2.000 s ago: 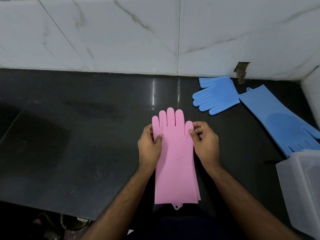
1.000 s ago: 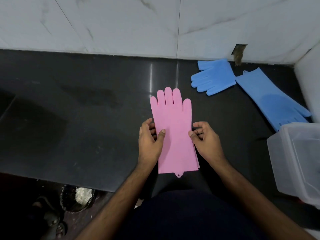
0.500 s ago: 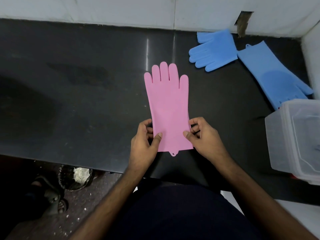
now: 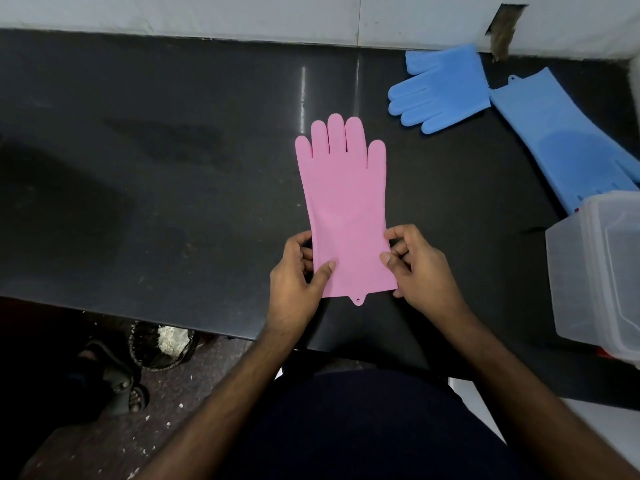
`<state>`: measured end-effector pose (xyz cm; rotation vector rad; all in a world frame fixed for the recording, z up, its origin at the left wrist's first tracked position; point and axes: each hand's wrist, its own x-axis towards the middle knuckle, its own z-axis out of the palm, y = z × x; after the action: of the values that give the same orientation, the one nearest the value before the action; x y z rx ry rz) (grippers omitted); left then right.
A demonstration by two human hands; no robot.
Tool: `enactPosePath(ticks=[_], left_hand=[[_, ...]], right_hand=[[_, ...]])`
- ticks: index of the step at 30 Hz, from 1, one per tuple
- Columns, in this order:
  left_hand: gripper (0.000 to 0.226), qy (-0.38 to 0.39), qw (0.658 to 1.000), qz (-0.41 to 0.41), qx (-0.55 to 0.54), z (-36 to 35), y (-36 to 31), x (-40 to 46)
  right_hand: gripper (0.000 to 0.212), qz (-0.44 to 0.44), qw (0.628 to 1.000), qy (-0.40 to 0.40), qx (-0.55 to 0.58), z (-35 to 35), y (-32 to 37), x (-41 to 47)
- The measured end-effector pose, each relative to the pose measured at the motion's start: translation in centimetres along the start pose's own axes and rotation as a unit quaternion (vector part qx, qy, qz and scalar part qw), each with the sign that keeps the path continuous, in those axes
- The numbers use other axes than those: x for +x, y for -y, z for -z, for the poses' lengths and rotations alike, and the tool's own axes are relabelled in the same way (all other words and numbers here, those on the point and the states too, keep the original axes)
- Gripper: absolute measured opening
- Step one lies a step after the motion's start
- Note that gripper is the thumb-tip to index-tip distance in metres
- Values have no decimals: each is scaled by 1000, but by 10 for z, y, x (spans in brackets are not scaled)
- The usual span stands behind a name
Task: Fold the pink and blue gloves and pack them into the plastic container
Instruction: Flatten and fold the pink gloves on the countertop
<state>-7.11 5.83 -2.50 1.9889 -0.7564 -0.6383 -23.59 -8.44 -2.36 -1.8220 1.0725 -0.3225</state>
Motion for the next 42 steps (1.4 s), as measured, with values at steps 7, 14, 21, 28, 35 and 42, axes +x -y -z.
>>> enactPosePath(ticks=[7,14,21,28,35,42], left_hand=[[51,-13,1000,-18,-8,-2,2,-2],[49,-34,999,-31,-24,-7,5,-5],[51,-53,997,-51,-27,-15,13,-13],[54,-50,997,-53,-14,-17,13,-12],[54,-44,997,-57,16,-16,16,-11],[51,-55,993,-78,66,-19,16,-12]], right_hand=[[27,47,997,-29,-58,4,-1,-5],[28,106,980,-23,-166,6,0,-7],[30,130,970,-32,-201,3,-2,-9],[31,139,969,-38,-201,4,-5,-11],[30,120,978,-32,-170,6,-9,-6],[18,212,932,-39,-290,7,-13,-11]])
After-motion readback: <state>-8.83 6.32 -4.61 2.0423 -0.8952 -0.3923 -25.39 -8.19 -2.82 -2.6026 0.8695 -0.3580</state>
